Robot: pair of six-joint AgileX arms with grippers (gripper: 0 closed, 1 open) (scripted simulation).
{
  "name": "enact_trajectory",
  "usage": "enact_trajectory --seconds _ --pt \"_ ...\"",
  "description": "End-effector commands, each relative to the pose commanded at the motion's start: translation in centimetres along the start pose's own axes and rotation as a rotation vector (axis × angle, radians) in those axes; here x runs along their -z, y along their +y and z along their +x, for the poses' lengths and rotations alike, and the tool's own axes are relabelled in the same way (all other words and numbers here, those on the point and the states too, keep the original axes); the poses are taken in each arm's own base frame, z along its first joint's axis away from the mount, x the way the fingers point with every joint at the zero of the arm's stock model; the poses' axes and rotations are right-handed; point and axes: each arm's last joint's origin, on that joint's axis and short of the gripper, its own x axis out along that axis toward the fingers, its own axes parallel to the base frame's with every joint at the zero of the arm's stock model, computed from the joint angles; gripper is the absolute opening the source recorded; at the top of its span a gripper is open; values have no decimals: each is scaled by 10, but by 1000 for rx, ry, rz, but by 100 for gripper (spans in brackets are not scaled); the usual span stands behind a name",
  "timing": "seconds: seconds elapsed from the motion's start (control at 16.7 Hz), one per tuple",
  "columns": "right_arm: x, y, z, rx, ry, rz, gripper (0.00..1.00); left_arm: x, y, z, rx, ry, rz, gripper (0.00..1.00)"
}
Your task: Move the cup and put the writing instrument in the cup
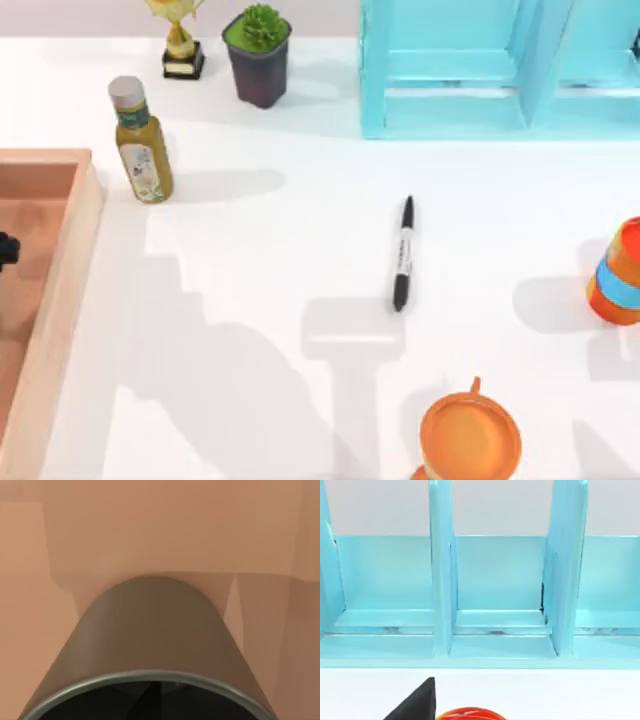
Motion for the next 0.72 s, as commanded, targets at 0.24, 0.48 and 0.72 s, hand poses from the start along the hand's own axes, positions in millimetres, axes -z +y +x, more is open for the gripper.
enact_trajectory --seconds 0.24,0.48,0.72 --pt "0 0 0 0 0 0 100 0 0 0 0 0 0 25" --pt "0 0 0 0 0 0 100 0 0 0 0 0 0 0" --pt "0 0 0 0 0 0 100 0 0 0 0 0 0 0"
